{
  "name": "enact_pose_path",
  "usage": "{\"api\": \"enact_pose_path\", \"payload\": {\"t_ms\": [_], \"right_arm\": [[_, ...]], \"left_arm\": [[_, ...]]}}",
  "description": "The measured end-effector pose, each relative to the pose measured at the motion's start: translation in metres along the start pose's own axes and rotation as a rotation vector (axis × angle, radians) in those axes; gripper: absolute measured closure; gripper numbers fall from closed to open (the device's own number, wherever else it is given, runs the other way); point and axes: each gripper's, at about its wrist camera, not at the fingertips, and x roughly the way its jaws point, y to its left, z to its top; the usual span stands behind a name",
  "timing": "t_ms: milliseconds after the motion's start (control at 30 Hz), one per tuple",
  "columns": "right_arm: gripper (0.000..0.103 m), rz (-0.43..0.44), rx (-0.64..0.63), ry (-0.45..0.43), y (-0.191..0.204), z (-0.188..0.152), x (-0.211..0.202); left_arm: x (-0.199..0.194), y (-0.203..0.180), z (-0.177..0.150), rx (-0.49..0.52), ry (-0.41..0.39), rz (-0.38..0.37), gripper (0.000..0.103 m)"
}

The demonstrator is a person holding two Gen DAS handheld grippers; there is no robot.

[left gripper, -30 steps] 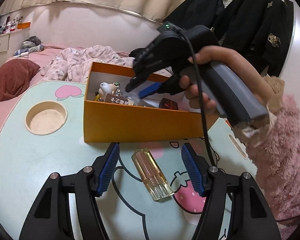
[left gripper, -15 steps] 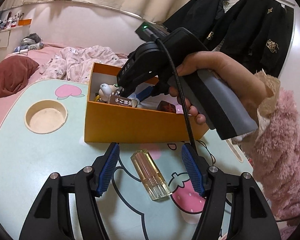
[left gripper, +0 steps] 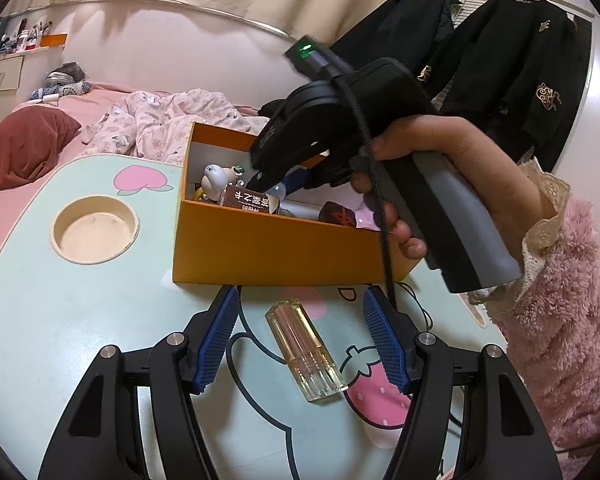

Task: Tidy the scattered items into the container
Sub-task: 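Reach into the orange box and grasp the clear glass ball with the right gripper, then lift the glass ball out and set it on the table, open right gripper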

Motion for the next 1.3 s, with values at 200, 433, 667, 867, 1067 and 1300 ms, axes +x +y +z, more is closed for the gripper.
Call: {"api": "enact_pose_path", "payload": {"t_ms": [200,433,667,867,1067,1300], "right_arm": [[0.083,0.115,0.038,-0.167,-0.013,-0.025,-0.062],[0.083,0.255,0.020,-0.376,-0.027,-0.127,-0.128],[0.083,0.195,0.035,-0.297,-0.032,-0.190,-0.089],[0.083,0.274,0.071,-0.229,-0.034,-0.196,-0.061],[0.064,0.312,0.103,-0.255,-0.038,-0.199,-0.059],[0.053,0.178,0.102,-0.443,-0.044,-0.205,-0.079]], "left_arm": [[-0.001,0.000,-0.001,-0.003,-0.003,0.002,0.038],[-0.001,0.005,0.001,-0.032,-0.015,0.030,0.038],[0.001,0.009,0.003,-0.052,-0.008,0.030,0.038],[0.002,0.010,0.003,-0.051,-0.004,0.046,0.038],[0.001,0.010,0.002,-0.051,-0.004,0.050,0.038],[0.001,0.009,0.002,-0.049,-0.005,0.053,0.038]]}}
